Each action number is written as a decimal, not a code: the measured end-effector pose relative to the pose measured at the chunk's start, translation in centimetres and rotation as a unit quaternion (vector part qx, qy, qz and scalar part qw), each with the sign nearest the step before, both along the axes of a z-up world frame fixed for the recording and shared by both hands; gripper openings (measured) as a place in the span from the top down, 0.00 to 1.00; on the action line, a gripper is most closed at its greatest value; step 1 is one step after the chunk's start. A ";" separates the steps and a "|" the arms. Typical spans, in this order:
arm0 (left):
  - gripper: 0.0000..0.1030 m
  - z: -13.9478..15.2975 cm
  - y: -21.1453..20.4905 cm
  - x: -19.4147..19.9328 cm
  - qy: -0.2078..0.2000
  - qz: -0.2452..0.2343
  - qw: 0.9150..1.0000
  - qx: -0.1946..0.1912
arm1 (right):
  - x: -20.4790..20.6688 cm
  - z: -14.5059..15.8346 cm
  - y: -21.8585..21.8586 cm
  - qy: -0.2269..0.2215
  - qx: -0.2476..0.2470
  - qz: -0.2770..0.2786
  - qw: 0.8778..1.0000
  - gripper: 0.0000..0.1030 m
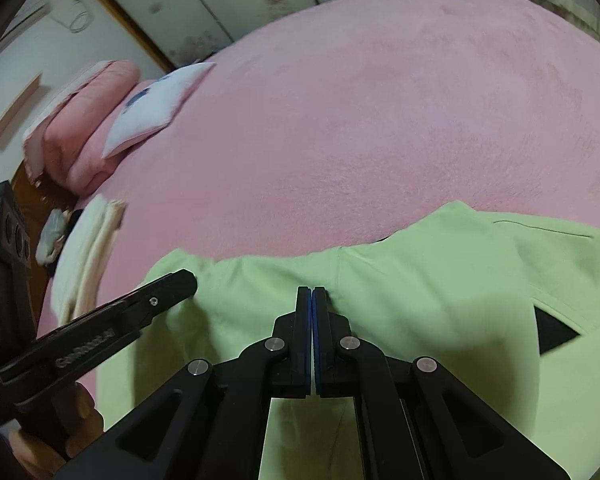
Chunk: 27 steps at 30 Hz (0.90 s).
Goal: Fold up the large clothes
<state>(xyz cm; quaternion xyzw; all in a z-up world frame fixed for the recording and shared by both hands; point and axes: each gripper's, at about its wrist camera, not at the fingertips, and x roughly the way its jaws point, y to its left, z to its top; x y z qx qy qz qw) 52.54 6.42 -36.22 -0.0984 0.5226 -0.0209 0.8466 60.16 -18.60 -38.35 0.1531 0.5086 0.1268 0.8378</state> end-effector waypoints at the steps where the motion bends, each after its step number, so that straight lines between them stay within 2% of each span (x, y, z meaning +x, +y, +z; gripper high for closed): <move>1: 0.87 -0.4 -0.9 1.3 -0.001 -0.005 1.000 0.014 | 0.5 -0.7 0.0 0.001 -0.001 0.004 1.000 1.00; 5: 0.87 -1.3 -2.1 1.1 -0.009 -0.011 0.999 0.045 | 1.1 -1.7 -0.7 -0.017 -0.004 0.039 0.999 1.00; 9: 0.86 -1.8 -1.9 1.7 -0.002 -0.008 0.999 0.031 | 1.1 -2.2 -2.5 -0.018 0.018 0.051 0.998 1.00; 11: 0.86 -2.2 -1.4 1.8 -0.002 -0.012 1.000 0.024 | 1.2 -2.4 -3.3 -0.027 0.008 0.052 0.998 1.00; 14: 0.86 -2.6 0.4 1.4 -0.005 -0.014 1.000 0.012 | 1.0 -2.5 -5.2 -0.028 0.021 0.053 0.998 1.00; 17: 0.86 -2.6 2.2 0.5 -0.008 -0.015 1.000 0.010 | 0.6 -2.1 -6.5 -0.035 0.013 0.050 0.998 1.00; 20: 0.86 -1.9 2.2 -1.0 -0.006 -0.011 1.000 0.024 | -0.4 -1.0 -8.2 -0.047 -0.008 0.020 0.999 1.00; 22: 0.86 -1.8 3.2 -1.8 -0.005 0.000 1.000 0.029 | -0.5 -0.6 -9.5 -0.044 -0.073 -0.034 0.996 1.00; 23: 0.86 -1.6 3.9 -2.2 -0.003 0.006 1.000 0.023 | -0.6 -0.5 -10.8 -0.036 -0.079 -0.060 0.994 1.00; 24: 0.86 -1.5 4.3 -2.5 0.000 0.011 1.000 0.022 | -0.9 -0.4 -12.4 -0.027 -0.059 -0.089 0.994 1.00; 27: 0.86 -0.5 5.7 -4.4 0.005 0.024 1.000 0.011 | -2.2 0.2 -15.0 -0.001 -0.042 -0.139 0.989 1.00</move>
